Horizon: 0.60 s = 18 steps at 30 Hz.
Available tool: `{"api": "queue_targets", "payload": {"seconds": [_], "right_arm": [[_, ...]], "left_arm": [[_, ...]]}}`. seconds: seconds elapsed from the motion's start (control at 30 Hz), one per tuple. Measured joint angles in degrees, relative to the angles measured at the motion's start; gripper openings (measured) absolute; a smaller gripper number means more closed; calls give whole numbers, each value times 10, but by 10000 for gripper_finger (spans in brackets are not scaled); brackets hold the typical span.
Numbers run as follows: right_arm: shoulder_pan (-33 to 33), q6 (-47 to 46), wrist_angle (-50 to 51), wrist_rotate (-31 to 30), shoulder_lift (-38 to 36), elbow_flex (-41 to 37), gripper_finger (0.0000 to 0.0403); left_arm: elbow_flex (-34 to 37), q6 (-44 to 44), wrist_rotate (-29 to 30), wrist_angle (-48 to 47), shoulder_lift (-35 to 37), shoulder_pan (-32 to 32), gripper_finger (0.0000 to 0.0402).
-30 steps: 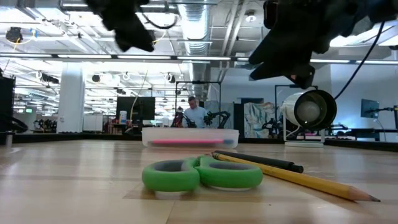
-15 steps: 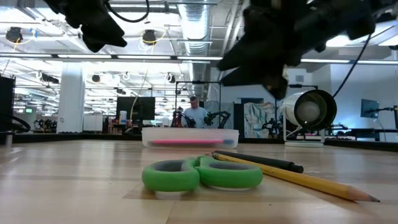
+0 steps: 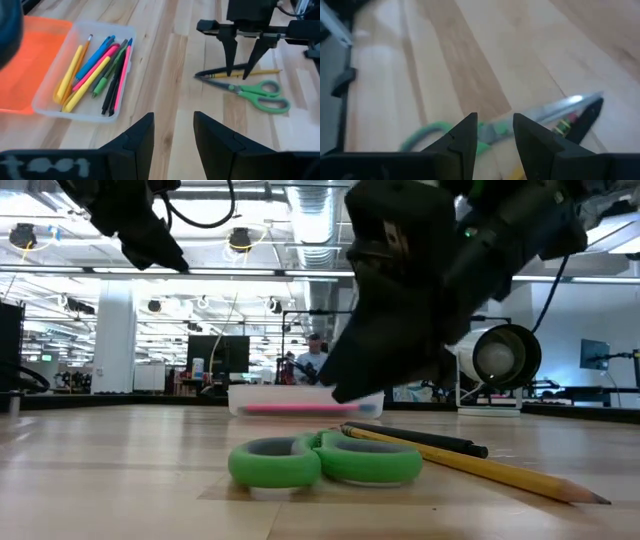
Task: Pick & place school supplies into a supply box
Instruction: Put the black pen into the supply box
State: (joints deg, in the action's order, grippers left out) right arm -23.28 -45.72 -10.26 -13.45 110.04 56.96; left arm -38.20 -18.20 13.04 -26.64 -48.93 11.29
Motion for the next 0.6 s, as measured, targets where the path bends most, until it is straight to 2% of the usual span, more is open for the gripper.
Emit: {"api": "queue_targets", "payload": {"seconds": [0.3,0.47,0.6], "right_arm": [[-8,-20,47,-7,-18,25,118],[-24,-91,186,-11,-21,40,118],[-35,-134,228,-10,-22,49,118]], "left_arm": [[0,0,5,-11,0,0,125],[0,0,13,-9,0,0,125],[0,0,26,-9,0,0,125]]}}
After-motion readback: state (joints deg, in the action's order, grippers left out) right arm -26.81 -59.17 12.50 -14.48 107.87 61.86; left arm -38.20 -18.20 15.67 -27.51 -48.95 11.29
